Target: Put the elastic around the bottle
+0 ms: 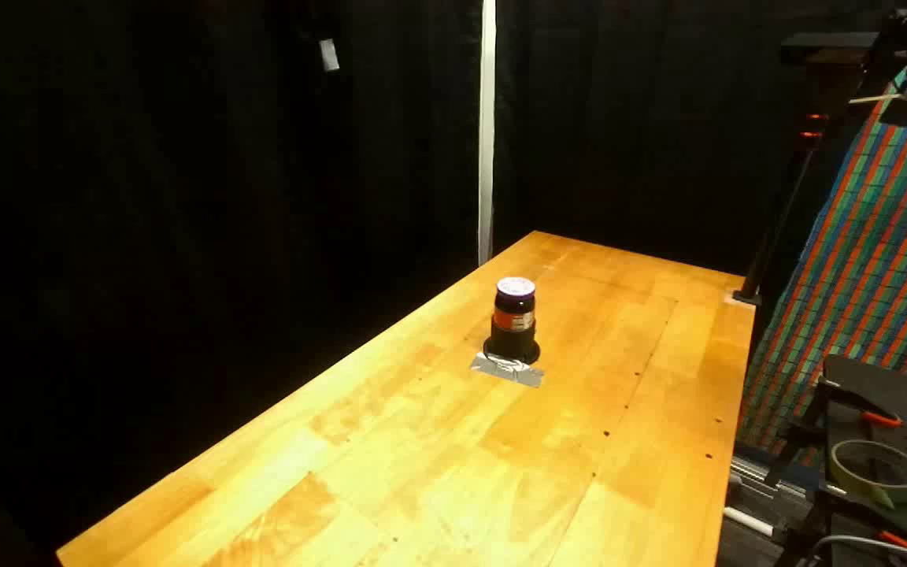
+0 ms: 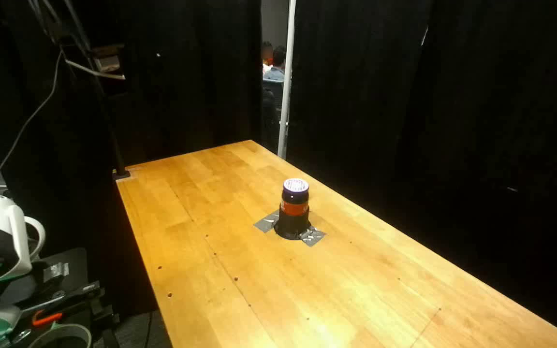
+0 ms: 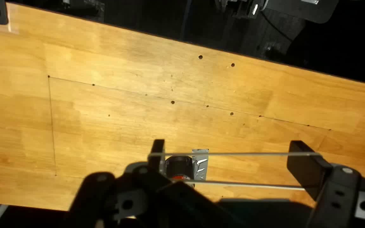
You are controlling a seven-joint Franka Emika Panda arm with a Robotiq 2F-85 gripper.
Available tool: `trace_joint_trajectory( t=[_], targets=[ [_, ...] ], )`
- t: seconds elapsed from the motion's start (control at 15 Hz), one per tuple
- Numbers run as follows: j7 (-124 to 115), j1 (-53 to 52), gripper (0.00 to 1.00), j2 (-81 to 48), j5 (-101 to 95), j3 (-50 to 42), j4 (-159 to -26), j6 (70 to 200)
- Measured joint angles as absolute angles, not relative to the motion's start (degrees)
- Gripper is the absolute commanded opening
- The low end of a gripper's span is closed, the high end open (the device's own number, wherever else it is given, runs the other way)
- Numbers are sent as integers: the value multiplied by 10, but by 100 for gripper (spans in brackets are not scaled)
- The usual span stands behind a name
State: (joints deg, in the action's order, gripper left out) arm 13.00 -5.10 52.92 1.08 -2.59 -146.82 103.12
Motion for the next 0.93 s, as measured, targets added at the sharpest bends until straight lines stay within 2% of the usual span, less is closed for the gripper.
trace_joint_trajectory(
  t=[0.67,0.93],
  targets=[
    [130,-51,100,527,11,-26,-1467,1034],
    [106,-51,100,484,13,-25,-1463,1096]
  ],
)
